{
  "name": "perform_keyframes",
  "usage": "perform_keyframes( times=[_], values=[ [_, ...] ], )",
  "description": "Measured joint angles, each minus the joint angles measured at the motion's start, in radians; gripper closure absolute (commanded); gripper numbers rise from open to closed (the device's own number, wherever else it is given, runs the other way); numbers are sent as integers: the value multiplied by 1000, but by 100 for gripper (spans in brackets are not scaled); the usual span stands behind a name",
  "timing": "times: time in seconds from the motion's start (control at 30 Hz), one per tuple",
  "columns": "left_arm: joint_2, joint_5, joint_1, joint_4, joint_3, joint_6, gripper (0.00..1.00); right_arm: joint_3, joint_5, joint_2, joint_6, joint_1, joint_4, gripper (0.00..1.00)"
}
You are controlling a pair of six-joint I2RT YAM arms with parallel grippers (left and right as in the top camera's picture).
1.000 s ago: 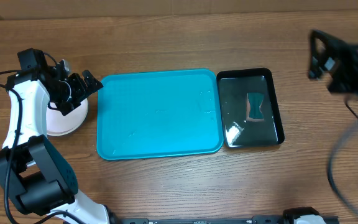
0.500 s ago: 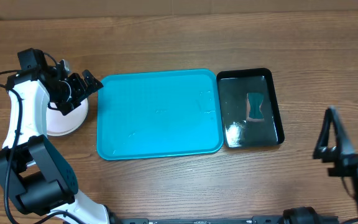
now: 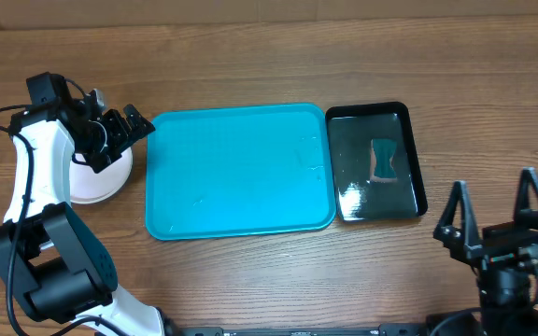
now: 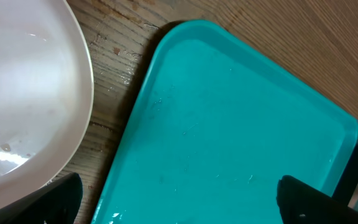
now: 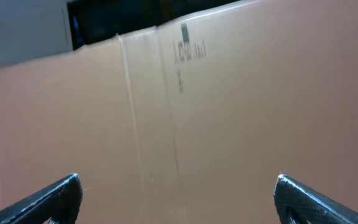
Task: Clean dirty plates on tray and stack at the side
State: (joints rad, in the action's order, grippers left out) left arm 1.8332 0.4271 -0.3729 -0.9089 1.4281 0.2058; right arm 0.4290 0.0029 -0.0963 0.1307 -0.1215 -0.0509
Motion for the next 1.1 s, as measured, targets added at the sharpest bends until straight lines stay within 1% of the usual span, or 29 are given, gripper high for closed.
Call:
perform_keyframes(
  times=[0.17,0.3,0.7,0.9,1.03,1.1],
  values=[
    [0,0,0,0,0,0,0,-155,-11,71,0,0,-98,0],
    [0,0,0,0,0,0,0,-243,-21,82,0,0,-166,0],
    [0,0,0,0,0,0,0,-392,-26,82,0,0,-173,0],
    [0,0,0,0,0,0,0,-410,-26,82,-8,0,-84,0],
    [0,0,0,0,0,0,0,-410,-26,83,-54,0,17,0],
    [0,0,0,0,0,0,0,-410,-25,83,-94,0,99,0]
  ],
)
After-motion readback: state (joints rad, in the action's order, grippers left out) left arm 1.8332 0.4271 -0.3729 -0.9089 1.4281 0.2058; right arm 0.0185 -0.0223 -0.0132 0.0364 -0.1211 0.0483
